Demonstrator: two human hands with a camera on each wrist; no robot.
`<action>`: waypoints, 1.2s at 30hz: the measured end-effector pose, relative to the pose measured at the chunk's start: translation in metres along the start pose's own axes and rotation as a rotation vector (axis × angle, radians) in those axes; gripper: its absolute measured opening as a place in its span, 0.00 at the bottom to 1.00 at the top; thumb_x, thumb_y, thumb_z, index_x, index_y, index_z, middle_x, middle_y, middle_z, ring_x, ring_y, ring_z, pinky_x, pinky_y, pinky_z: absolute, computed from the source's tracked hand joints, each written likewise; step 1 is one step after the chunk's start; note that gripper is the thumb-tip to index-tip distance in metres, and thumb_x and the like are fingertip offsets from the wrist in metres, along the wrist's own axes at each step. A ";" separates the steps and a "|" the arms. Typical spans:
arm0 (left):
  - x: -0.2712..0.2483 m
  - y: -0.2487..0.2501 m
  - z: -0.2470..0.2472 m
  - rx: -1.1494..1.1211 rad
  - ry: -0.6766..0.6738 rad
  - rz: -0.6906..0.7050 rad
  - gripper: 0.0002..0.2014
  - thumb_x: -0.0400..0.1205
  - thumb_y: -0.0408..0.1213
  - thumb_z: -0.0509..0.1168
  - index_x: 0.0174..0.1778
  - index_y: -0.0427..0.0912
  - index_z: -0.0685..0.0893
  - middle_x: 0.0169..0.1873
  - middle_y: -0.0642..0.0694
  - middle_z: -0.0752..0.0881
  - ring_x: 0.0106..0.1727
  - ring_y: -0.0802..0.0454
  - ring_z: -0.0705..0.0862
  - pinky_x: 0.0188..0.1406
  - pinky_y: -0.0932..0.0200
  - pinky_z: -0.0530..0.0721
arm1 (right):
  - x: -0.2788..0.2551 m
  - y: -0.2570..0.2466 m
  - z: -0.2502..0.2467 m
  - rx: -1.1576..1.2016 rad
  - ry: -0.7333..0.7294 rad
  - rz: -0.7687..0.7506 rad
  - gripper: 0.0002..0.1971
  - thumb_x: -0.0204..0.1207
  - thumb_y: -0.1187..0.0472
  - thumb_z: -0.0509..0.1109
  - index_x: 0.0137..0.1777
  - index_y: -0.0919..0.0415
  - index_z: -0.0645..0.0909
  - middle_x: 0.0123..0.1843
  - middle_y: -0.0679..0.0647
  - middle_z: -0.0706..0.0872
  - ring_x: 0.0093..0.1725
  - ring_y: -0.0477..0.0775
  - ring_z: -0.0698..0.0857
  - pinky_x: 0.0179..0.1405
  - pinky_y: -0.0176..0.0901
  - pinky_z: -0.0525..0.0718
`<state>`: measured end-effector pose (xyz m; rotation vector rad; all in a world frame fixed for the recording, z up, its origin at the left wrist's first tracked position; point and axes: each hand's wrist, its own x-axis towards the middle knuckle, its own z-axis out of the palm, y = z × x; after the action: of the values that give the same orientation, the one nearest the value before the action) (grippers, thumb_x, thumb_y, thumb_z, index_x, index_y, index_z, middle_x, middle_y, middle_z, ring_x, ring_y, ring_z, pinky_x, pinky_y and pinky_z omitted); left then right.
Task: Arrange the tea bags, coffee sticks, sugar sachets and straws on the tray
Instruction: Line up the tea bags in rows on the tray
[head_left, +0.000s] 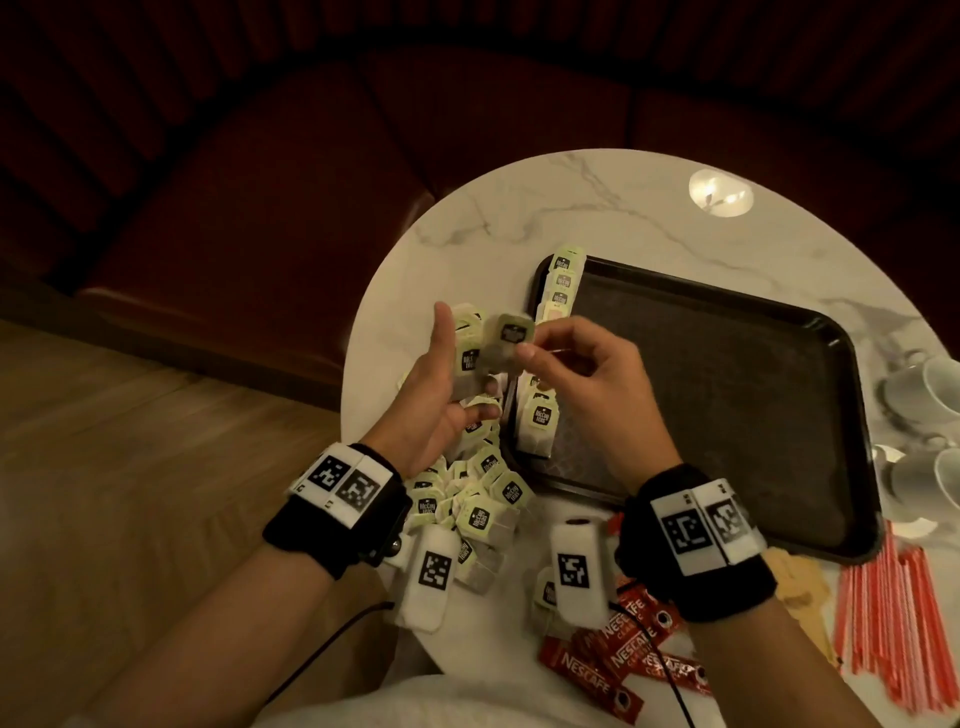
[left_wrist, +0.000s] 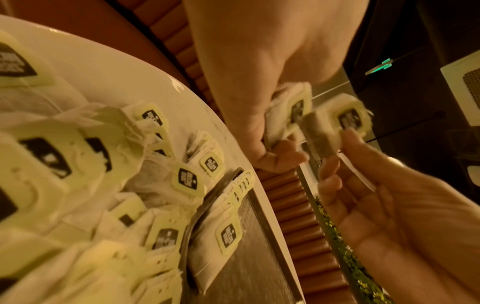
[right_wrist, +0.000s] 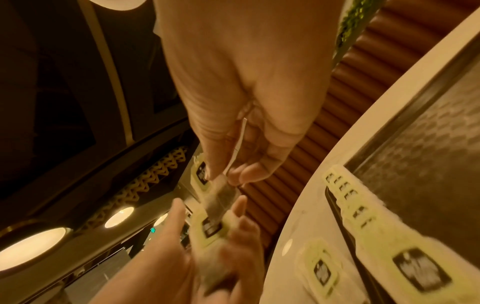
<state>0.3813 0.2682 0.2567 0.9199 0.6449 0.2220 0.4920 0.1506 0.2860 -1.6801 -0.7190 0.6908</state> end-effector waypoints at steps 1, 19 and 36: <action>-0.001 0.001 0.001 0.023 -0.004 0.023 0.33 0.72 0.66 0.55 0.59 0.43 0.83 0.41 0.48 0.83 0.38 0.56 0.79 0.42 0.57 0.80 | 0.001 -0.002 -0.004 0.002 0.013 -0.013 0.04 0.78 0.61 0.74 0.49 0.60 0.85 0.47 0.55 0.90 0.46 0.51 0.89 0.48 0.41 0.87; 0.009 0.007 0.008 0.079 -0.018 0.267 0.08 0.68 0.31 0.74 0.37 0.49 0.91 0.37 0.48 0.85 0.36 0.57 0.79 0.24 0.66 0.73 | 0.011 -0.020 -0.034 -0.052 0.031 -0.116 0.06 0.79 0.56 0.72 0.55 0.51 0.85 0.49 0.48 0.90 0.43 0.44 0.84 0.45 0.45 0.84; 0.032 0.001 0.000 0.003 0.079 0.011 0.16 0.81 0.36 0.68 0.58 0.26 0.83 0.40 0.43 0.87 0.35 0.52 0.87 0.38 0.61 0.89 | 0.069 0.025 -0.070 -0.055 0.210 0.088 0.06 0.83 0.62 0.69 0.53 0.53 0.87 0.47 0.50 0.91 0.43 0.43 0.87 0.50 0.40 0.85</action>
<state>0.4068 0.2829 0.2443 0.9210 0.7137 0.2687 0.5917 0.1554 0.2708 -1.8121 -0.5220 0.5489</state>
